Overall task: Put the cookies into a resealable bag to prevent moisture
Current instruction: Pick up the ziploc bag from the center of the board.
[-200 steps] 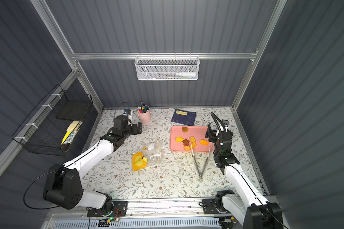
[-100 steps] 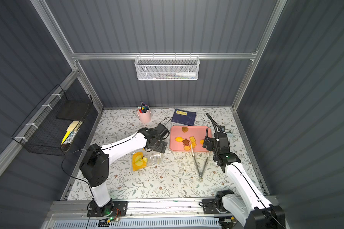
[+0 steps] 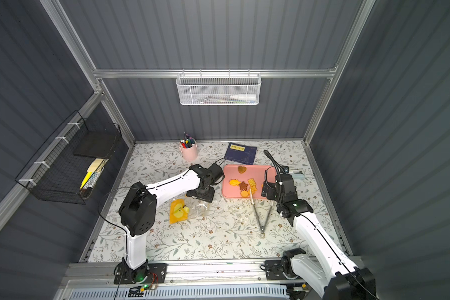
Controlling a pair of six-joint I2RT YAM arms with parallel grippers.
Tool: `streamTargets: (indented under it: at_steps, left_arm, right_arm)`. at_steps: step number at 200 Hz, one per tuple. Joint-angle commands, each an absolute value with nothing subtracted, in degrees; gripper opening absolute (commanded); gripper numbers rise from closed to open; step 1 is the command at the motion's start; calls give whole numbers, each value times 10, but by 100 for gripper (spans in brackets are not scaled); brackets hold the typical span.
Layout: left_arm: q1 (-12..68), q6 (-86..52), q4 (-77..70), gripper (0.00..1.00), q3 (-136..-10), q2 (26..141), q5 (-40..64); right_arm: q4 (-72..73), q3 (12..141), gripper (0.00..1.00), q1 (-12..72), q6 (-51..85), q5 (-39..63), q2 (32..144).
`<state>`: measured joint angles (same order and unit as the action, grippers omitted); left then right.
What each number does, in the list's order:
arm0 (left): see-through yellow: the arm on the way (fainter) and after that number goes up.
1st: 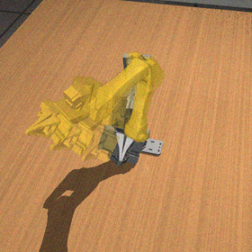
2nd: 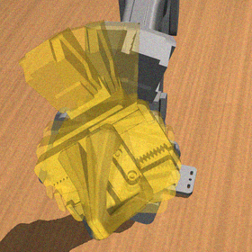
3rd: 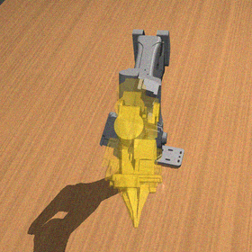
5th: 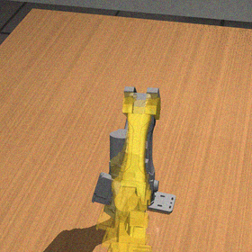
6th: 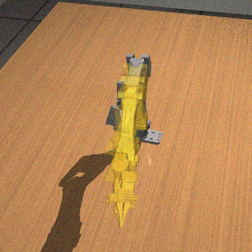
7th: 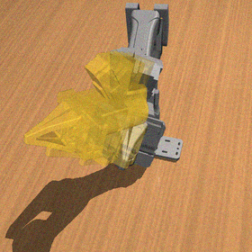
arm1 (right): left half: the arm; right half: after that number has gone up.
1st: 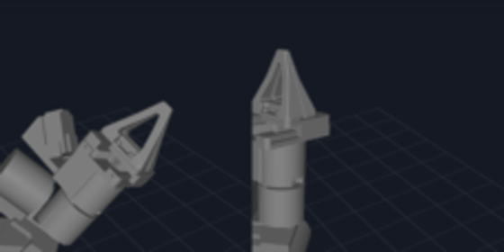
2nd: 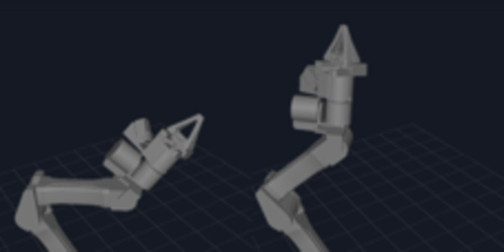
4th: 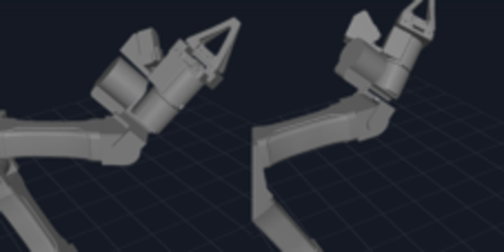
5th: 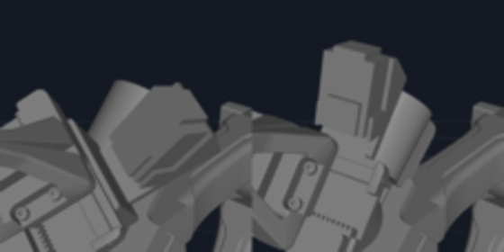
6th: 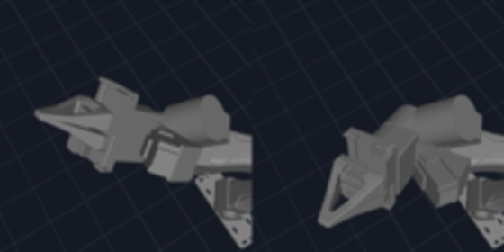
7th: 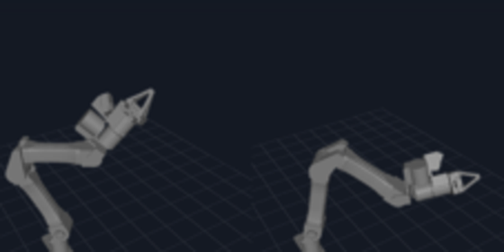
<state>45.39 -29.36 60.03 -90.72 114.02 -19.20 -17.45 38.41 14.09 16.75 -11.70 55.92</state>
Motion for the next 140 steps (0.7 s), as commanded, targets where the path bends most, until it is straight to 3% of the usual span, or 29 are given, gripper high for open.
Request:
streamTargets:
  at_steps: [1,62,140]
  left_arm:
    - [454,-299,638,60,-924,1149,-185]
    - [454,-278,633,0,-926,1130,-146]
    - [448,-243,604,0,-954,1107,-75]
  right_arm:
    - [-194,406,99,165,178,-98,562]
    - [-152,400,96,218,278,220,594]
    - [18,419,84,358,437,209,781]
